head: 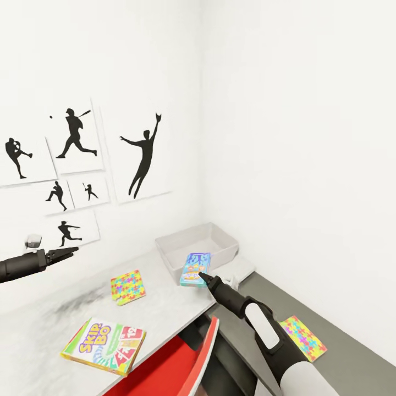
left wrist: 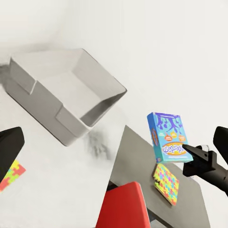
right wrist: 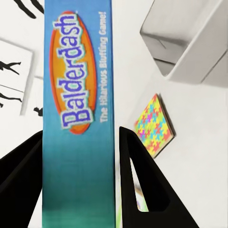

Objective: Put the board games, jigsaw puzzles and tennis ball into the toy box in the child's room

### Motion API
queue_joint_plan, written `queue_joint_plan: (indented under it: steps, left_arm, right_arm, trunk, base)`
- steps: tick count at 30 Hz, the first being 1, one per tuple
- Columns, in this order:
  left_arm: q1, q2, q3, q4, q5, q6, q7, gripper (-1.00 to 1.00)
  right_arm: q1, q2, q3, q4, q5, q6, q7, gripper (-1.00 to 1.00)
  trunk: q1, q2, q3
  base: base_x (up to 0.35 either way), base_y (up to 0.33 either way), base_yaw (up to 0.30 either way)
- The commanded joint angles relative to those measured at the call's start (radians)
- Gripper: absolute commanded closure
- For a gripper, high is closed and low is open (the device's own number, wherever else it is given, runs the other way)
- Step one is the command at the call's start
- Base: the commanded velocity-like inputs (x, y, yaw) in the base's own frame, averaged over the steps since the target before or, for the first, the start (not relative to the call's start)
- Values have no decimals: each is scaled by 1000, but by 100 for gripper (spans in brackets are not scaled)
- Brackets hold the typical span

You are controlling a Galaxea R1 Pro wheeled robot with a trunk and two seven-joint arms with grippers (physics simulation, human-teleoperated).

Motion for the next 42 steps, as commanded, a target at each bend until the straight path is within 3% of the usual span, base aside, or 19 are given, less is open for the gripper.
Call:
queue_joint_plan:
  steps: [1, 13, 30, 42]
  left_arm:
    - [-1, 0, 0, 0, 1, 10, -3, -100]
    - [-1, 0, 0, 0, 0, 10, -3, -100]
    - [-1, -1, 0, 0, 0, 9, -3, -100]
    - [-1, 0, 0, 0, 1, 9, -4, -100]
  right_arm:
    - [-1, 0, 0, 0, -7, 5, 0, 100]
    - [-1, 0, 0, 0, -7, 5, 0, 100]
    - [-1, 0, 0, 0, -7, 5, 2, 100]
    - [-1, 0, 0, 0, -7, 5, 2, 100]
  trunk:
    - [1, -2, -2]
    - [1, -2, -2]
    - [1, -2, -2]
    - [1, -2, -2]
  base:
    - [194, 68, 177]
    - [59, 13, 225]
    - [154, 35, 10]
    - [167, -98, 57]
